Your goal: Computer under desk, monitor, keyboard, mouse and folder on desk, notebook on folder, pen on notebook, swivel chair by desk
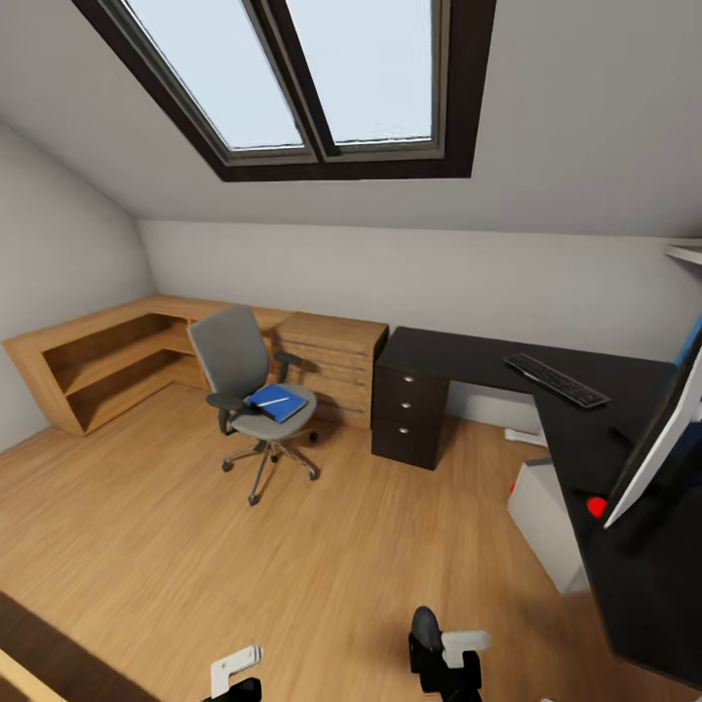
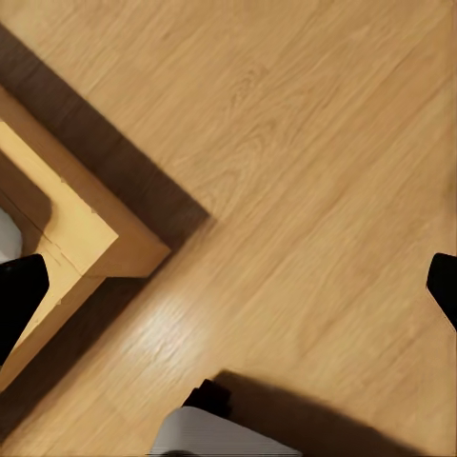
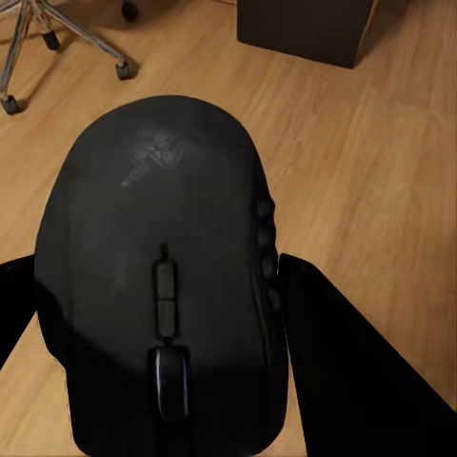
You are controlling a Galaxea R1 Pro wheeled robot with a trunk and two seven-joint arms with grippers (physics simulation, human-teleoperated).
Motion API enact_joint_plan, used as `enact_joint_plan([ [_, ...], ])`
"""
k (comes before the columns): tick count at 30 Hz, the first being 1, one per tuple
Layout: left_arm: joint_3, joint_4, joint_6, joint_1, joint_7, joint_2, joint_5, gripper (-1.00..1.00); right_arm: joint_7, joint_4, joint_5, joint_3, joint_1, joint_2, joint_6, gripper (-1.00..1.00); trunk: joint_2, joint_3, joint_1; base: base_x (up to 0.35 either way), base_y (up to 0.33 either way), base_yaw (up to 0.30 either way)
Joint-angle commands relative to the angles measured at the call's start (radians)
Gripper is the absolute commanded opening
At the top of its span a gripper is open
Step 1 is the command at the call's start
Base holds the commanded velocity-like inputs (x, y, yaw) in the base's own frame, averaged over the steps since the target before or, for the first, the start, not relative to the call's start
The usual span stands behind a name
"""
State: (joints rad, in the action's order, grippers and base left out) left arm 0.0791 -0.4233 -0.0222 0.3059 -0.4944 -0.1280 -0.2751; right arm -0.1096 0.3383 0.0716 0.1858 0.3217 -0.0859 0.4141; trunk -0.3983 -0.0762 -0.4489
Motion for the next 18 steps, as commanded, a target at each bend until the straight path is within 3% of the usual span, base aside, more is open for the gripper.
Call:
enact_joint_plan([
  [1, 0.008, 0.002, -0.002, 0.001, -0.007, 0.001, -0.01, 1.0, -0.003, -0.003, 0.01, 0.001, 0.001, 0.001, 0.005, -1.0, -0.002, -0.002, -0.001, 0.318, 0.0, 0.0],
  [6, 0.008, 0.006, -0.002, 0.001, -0.007, 0.001, -0.01, 1.0, -0.002, -0.005, 0.01, -0.04, 0.001, 0.001, 0.011, -1.0, -0.002, -0.002, -0.001, 0.318, 0.0, 0.0],
  [18, 0.008, 0.012, -0.002, 0.001, -0.007, 0.001, -0.01, 1.0, -0.001, -0.062, 0.006, -0.045, 0.001, 0.002, 0.169, -1.0, -0.002, 0.004, -0.001, 0.318, 0.0, 0.0],
])
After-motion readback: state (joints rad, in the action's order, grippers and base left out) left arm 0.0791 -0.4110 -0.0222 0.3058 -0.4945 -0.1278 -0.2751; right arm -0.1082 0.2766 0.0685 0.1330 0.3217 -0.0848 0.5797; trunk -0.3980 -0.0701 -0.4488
